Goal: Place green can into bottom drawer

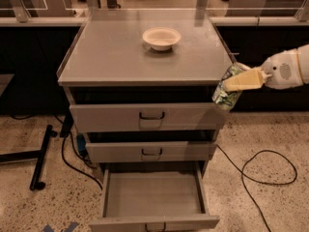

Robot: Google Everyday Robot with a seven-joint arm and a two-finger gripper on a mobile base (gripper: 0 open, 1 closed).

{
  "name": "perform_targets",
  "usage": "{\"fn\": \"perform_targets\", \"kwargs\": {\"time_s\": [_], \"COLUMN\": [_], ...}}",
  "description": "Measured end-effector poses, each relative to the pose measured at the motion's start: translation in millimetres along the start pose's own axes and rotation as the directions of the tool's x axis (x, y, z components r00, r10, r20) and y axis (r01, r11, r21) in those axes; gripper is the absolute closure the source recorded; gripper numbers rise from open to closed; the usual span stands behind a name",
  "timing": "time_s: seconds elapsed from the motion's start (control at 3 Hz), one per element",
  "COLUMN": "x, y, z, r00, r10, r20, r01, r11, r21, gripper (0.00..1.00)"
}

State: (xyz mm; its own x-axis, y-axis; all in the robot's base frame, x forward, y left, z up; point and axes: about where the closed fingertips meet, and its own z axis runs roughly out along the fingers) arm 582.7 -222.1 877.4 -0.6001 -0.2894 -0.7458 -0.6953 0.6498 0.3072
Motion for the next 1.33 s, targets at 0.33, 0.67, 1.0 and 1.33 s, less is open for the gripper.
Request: {"fn": "perform_targets", "kwargs": {"time_s": [0.33, 0.67, 1.0, 1.33], "x": [56.5, 117.0, 117.2, 128.8], "y": [-10.1, -25.8, -25.8, -27.6], "z": [21.9, 75.5, 75.8, 98.9], "r00": [0.995, 0.973, 0.973, 0.965], "r10": [0.096, 0.219, 0.219, 0.259], "r20": [-0.034, -0.072, -0.071, -0.047], "r01": [-0.098, -0.223, -0.224, -0.263], "r11": [0.9942, 0.973, 0.9729, 0.9597], "r21": [-0.045, -0.059, -0.059, -0.099], "gripper": [1.0, 1.0, 1.0, 1.0]}}
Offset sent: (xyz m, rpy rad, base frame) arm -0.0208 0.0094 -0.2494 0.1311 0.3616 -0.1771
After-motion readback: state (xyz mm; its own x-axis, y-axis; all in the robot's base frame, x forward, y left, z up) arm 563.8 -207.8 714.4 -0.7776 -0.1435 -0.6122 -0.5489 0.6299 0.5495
